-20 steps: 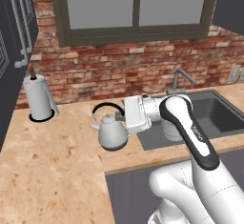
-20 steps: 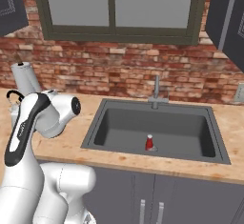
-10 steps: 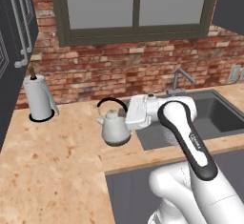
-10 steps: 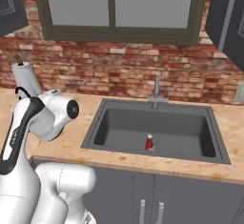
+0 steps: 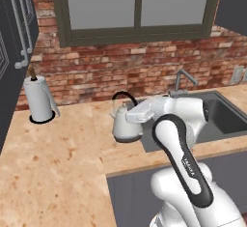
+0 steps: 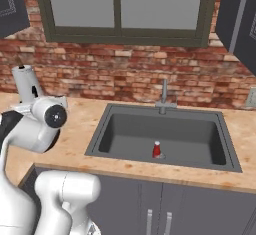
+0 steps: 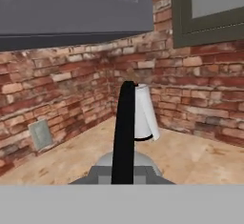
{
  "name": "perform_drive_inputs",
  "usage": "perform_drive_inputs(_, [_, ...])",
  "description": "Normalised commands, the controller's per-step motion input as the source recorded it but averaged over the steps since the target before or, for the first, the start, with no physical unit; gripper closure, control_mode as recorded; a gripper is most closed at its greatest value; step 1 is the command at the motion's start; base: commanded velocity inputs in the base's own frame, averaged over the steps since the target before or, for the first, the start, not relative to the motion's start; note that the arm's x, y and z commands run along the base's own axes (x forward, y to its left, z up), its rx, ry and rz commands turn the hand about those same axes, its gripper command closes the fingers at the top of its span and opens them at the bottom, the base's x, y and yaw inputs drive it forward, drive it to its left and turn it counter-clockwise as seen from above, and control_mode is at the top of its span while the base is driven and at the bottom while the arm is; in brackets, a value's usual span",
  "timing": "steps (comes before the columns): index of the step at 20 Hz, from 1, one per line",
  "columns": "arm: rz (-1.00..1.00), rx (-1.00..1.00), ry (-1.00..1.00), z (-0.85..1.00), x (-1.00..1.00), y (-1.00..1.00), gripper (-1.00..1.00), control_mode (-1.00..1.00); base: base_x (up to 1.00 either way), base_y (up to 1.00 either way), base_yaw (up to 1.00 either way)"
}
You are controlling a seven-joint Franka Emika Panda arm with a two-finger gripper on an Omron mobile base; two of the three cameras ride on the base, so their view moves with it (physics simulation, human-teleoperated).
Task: Open the cabinet, pick the kettle from the cabinet, and place it in the sink.
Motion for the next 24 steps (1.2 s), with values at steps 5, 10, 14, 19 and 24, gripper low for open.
perform_drive_inputs(5, [-0.38,0.00,0.14,0.19,-0.26,-0.27,1.00,-1.00,0.00,0.00,0.00])
perform_drive_inputs(10, [-0.36,0.00,0.06,0.08,-0.32,-0.30,1.00,-1.00,0.00,0.00,0.00])
perform_drive_inputs(14, [-0.38,0.00,0.00,0.00,-0.30,-0.33,1.00,-1.00,0.00,0.00,0.00])
perform_drive_inputs(19, [-0.40,0.00,0.03,0.00,-0.25,-0.33,1.00,-1.00,0.00,0.00,0.00])
perform_drive_inputs(24, [-0.41,-0.02,0.09,-0.01,-0.09,-0.38,1.00,-1.00,0.00,0.00,0.00])
